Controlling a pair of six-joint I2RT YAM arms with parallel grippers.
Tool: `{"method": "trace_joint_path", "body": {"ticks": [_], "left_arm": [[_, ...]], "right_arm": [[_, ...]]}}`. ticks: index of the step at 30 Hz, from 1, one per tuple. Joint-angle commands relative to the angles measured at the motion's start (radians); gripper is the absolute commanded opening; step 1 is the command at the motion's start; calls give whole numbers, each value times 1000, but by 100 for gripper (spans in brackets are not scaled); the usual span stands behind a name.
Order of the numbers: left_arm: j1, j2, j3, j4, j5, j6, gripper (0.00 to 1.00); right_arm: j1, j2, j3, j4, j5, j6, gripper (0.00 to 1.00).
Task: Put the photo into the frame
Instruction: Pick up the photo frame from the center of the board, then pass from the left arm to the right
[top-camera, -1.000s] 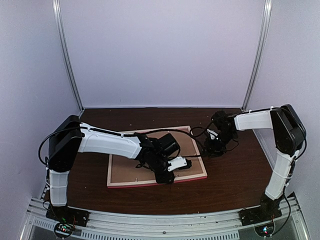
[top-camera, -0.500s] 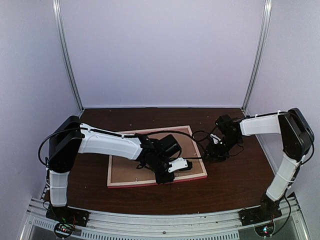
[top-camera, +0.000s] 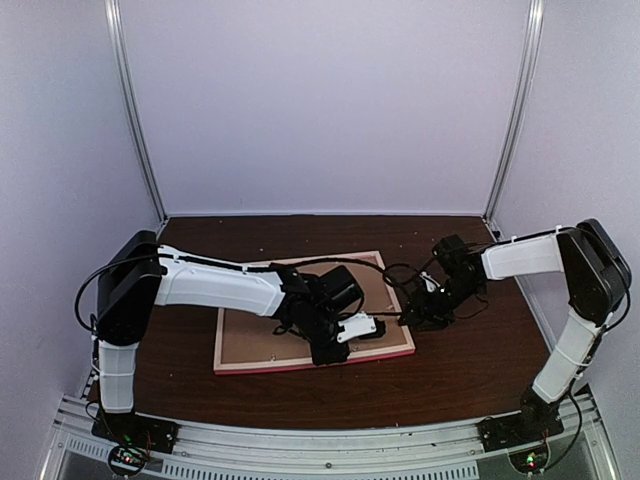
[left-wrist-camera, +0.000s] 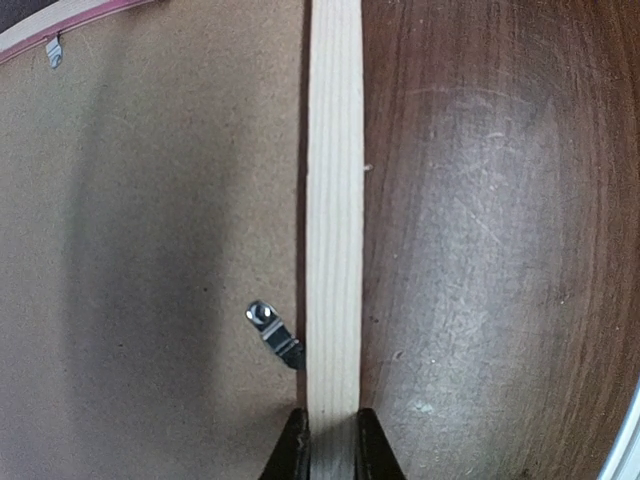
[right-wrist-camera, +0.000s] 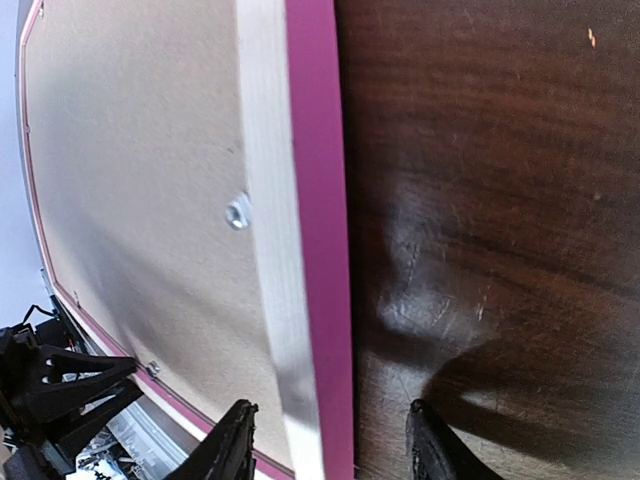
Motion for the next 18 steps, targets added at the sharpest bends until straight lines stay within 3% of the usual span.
{"method": "trace_joint_path", "body": {"ticks": [1,18], "left_arm": [[13,-65,60,11,18,-11,0],[27,-80,57,32,27,-61,0]], "right_arm": [[7,-30,-36,34,-22,21,52],[7,-20,-161,276,-159,196,50]]}}
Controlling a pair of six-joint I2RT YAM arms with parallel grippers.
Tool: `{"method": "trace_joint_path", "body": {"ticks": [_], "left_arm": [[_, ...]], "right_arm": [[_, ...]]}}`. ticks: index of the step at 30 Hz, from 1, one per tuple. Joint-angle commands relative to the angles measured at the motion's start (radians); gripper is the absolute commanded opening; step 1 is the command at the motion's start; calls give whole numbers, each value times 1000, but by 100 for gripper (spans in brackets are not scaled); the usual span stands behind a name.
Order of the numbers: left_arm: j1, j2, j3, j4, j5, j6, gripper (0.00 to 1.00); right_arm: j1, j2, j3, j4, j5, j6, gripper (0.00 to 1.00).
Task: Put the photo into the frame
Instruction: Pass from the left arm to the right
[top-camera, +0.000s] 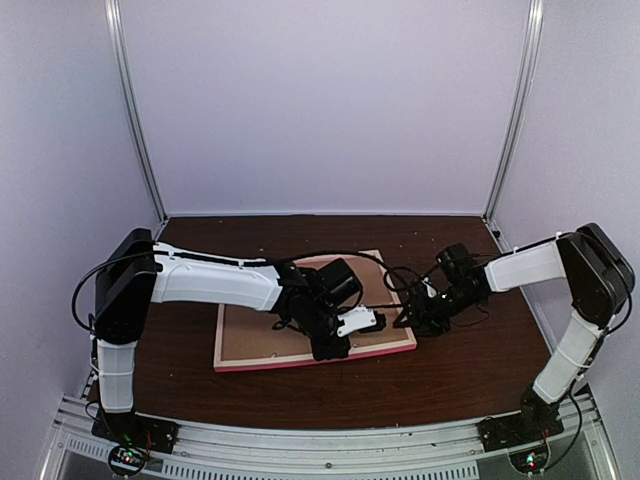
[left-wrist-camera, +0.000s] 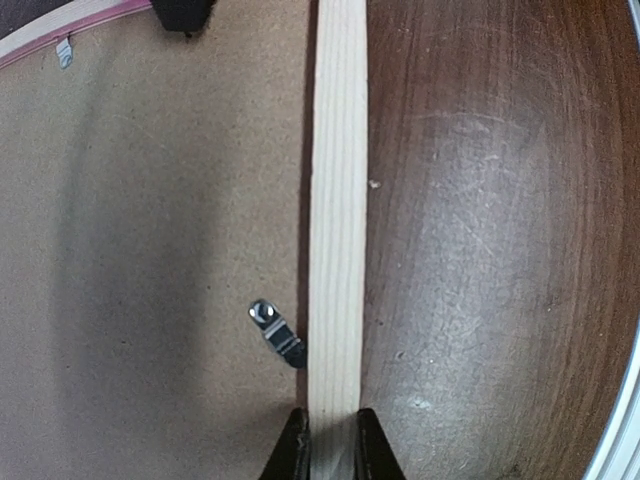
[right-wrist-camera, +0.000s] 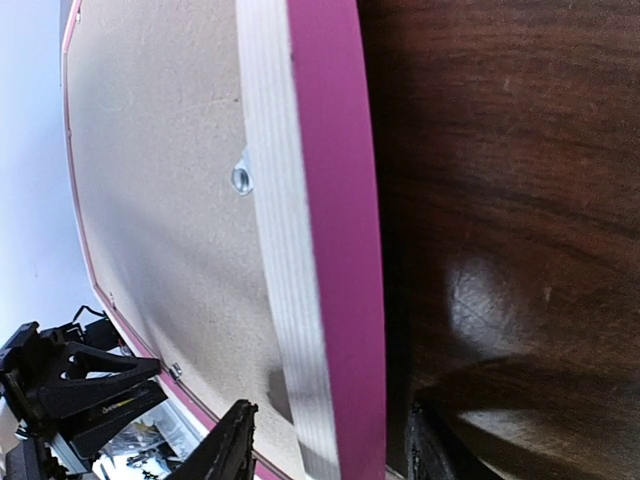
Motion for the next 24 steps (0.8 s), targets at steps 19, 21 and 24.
{"method": "trace_joint_path", "body": {"ticks": [19,21,24], "left_arm": [[13,-53,-37,66,-54,-73,34],[13,-56,-39,66,-74,-72,45],[14,-60,-44,64,-93,-66,62]], "right_arm": [[-7,-6,-47,115,-74,80,13],[-7,-7,-41,108,-75,78,12],[-7,-10,-30,92,-78,73,9]]}}
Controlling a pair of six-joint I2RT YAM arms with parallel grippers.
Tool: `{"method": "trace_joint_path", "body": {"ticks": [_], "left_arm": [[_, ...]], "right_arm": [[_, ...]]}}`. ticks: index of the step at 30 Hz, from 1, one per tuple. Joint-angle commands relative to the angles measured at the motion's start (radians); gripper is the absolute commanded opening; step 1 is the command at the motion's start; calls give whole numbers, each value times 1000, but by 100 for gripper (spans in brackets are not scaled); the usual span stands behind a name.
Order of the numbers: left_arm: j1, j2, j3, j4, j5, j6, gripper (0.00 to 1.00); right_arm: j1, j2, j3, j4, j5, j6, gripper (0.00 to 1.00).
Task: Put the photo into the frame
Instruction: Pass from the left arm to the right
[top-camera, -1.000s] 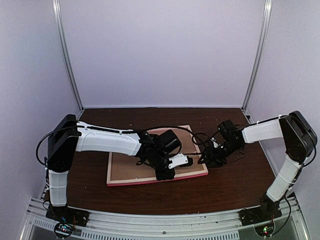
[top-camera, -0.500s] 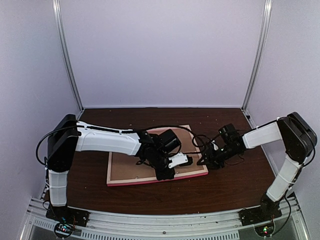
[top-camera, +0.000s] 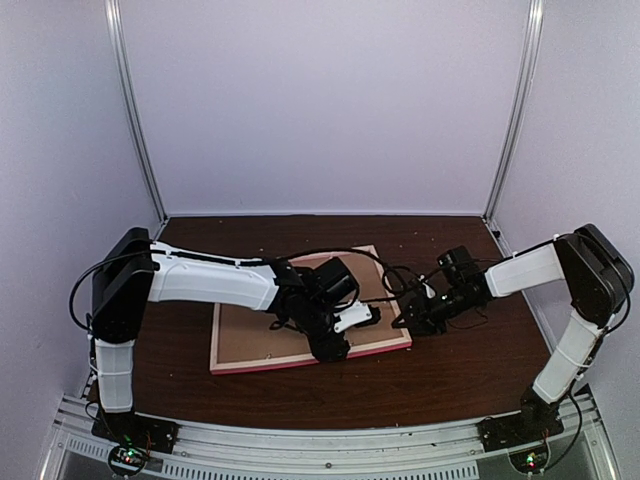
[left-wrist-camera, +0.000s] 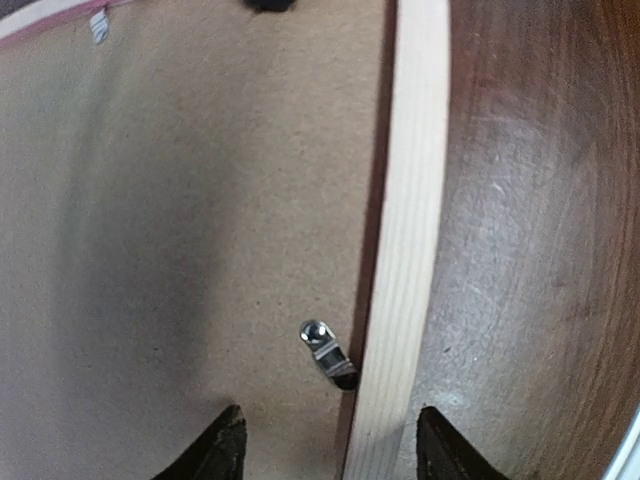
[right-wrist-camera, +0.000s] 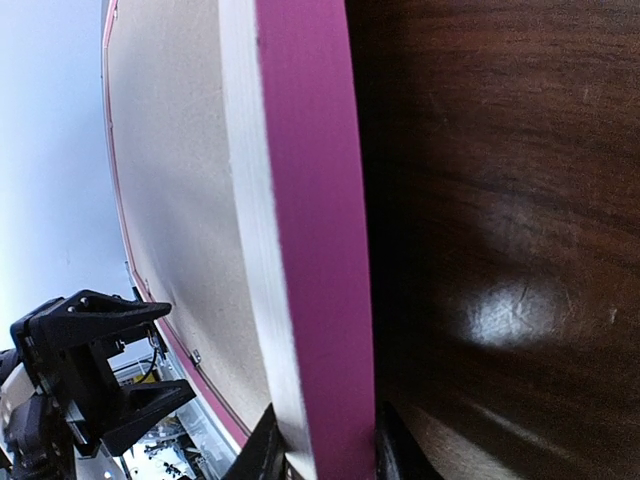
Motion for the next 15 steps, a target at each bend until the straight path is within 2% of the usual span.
{"method": "trace_joint_path", "body": {"ticks": [1,5,15], "left_arm": [[3,-44,-15,35,-53,-5,66],[-16,-49,-32,35,-157,20,79],[-92,-81,-133,115,-509,121,81]], "right_arm": [[3,-16,34,-71,11,18,8],[3,-20,63,-109,5,14,4],[2,-32,156,-223,-44,21,0]]}}
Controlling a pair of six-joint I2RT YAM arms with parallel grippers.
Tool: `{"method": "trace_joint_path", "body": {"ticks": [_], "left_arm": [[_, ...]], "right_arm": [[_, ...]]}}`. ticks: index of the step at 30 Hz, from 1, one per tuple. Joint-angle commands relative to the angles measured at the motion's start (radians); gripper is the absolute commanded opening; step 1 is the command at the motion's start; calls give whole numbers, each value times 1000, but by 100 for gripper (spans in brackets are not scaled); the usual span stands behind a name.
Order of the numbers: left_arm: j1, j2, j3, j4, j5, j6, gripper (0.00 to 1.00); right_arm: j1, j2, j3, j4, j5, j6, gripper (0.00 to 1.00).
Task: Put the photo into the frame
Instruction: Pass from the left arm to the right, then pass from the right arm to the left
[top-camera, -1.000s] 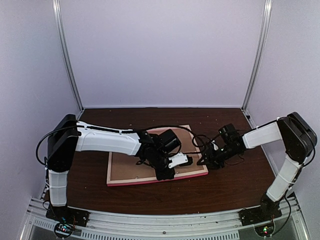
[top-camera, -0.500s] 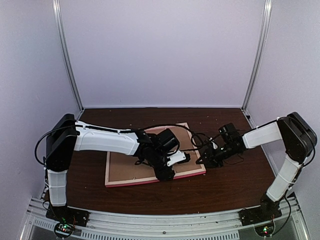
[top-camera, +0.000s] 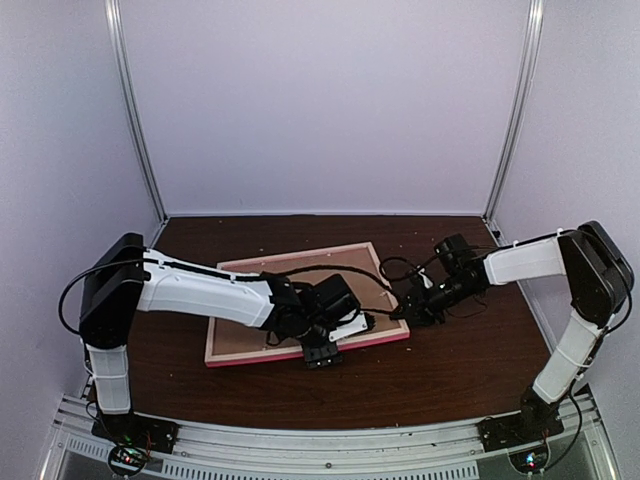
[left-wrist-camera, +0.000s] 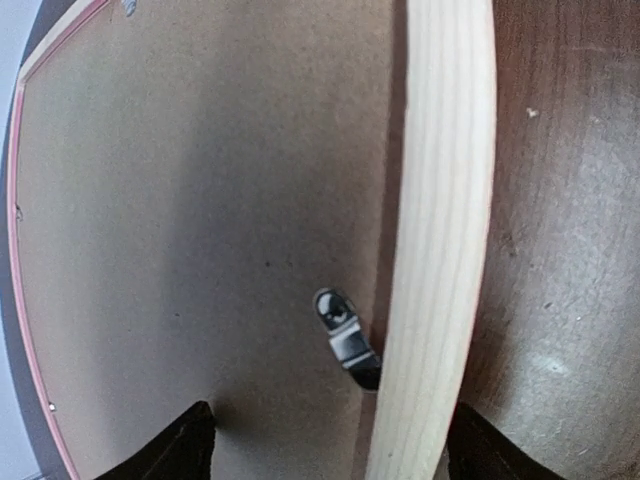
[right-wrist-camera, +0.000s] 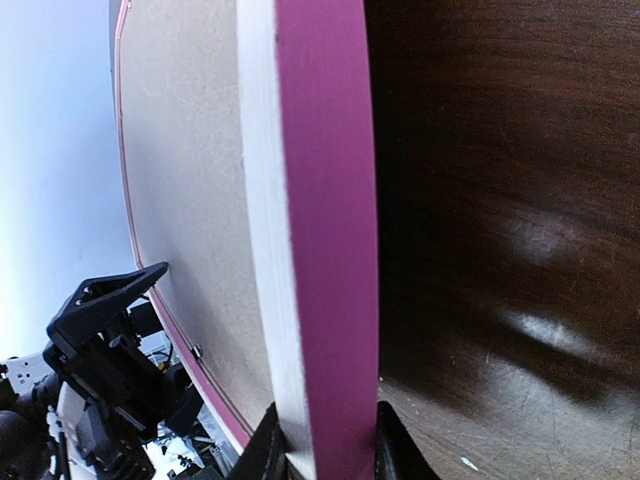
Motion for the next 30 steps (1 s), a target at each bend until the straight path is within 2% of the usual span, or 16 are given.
{"method": "trace_joint_path", "body": {"ticks": [1,8,13,21,26,30], "left_arm": [[-33,-38,-54,68,-222,71,81],[-59,-97,-121,119,-387,117,78],[-69,-109,-144,122,-447,145,65],[-82,-136,-143,115,-448,155,47],[-85,-154,-135,106,-455,160,35],[-85,-164,-132,106,-455,164,30]], "right_arm": [[0,-34,57,-94,-24,32,0],[0,-27,109,-166,-33,17,0],[0,-22,130,-187,-37,11,0],[0,-16,140,-198,-29,10,1],[0,-20,145,-205,-26,10,9],[0,-20,151,-211,-25,10,24]]}}
